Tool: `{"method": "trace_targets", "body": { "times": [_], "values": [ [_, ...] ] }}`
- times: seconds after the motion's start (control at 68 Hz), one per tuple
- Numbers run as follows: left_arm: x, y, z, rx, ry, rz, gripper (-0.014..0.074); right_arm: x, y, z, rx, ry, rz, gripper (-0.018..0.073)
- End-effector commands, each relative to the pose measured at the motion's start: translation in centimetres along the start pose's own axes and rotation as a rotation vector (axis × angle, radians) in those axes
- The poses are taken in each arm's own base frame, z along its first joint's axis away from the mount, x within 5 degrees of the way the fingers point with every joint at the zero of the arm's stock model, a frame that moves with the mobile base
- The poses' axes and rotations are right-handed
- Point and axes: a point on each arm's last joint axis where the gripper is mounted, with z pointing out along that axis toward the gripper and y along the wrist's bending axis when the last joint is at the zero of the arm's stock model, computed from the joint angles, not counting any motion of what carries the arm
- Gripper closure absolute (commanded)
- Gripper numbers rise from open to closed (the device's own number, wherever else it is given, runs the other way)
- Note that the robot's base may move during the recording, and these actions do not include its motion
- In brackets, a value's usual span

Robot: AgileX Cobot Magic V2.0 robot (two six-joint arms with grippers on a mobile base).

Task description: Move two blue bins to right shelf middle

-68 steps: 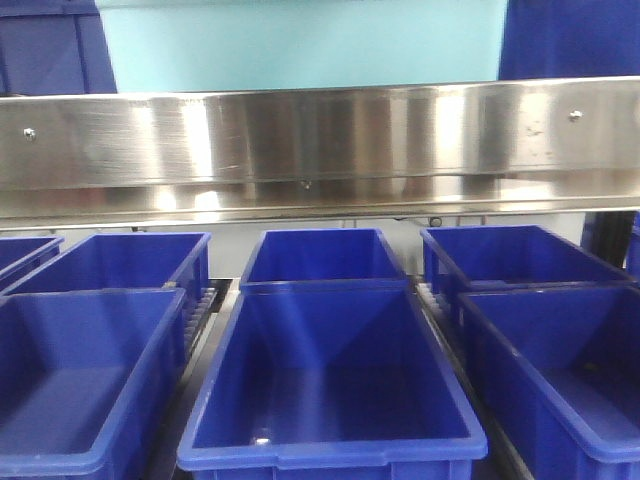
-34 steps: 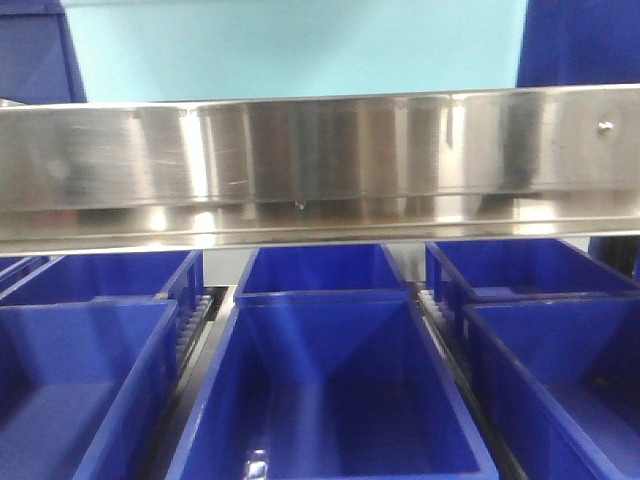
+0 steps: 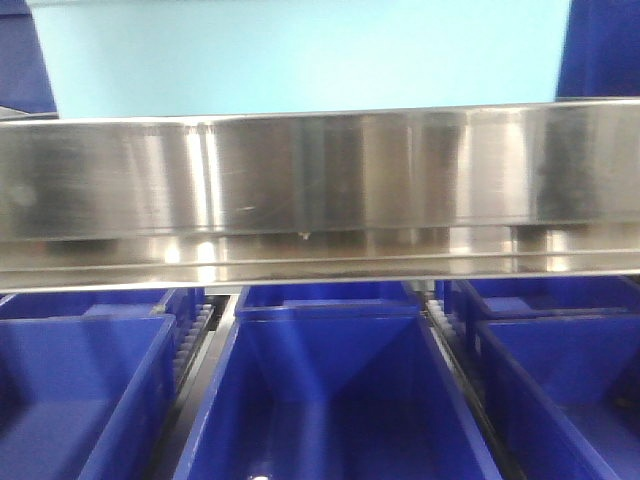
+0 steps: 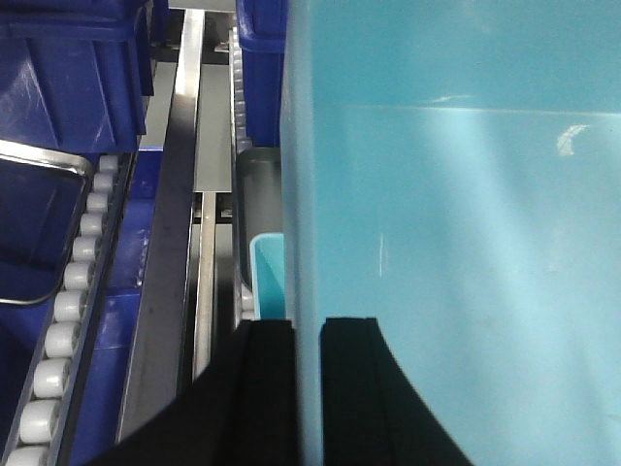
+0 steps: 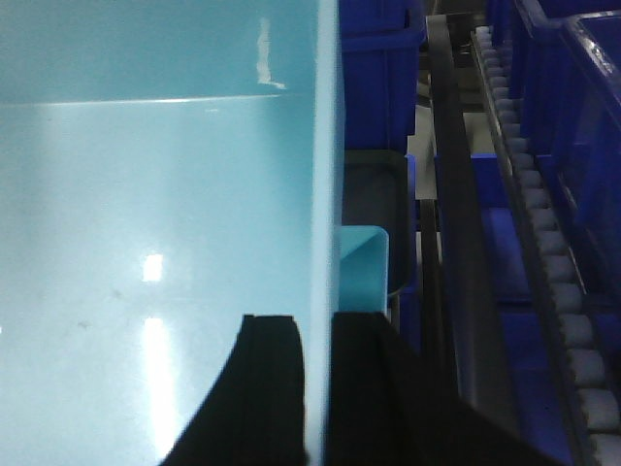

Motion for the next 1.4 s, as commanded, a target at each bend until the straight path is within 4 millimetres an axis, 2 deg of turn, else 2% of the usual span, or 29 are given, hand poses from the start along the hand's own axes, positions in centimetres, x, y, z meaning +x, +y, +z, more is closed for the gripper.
{"method": "trace_targets", "body": {
  "times": [0.0,1.383],
  "values": [
    [-0.76,0.84,-1.14,-0.039,-0.068,0.017,0.0707,-0.58,-0.83,-0.83,0.051,-0.055,-0.031,0.0725],
    [-0.76,0.84,-1.14,-0.039,-0.068,0.017,0.0707,-0.58,-0.83,-0.83,0.051,-0.055,-0.031,0.0725]
  ]
}}
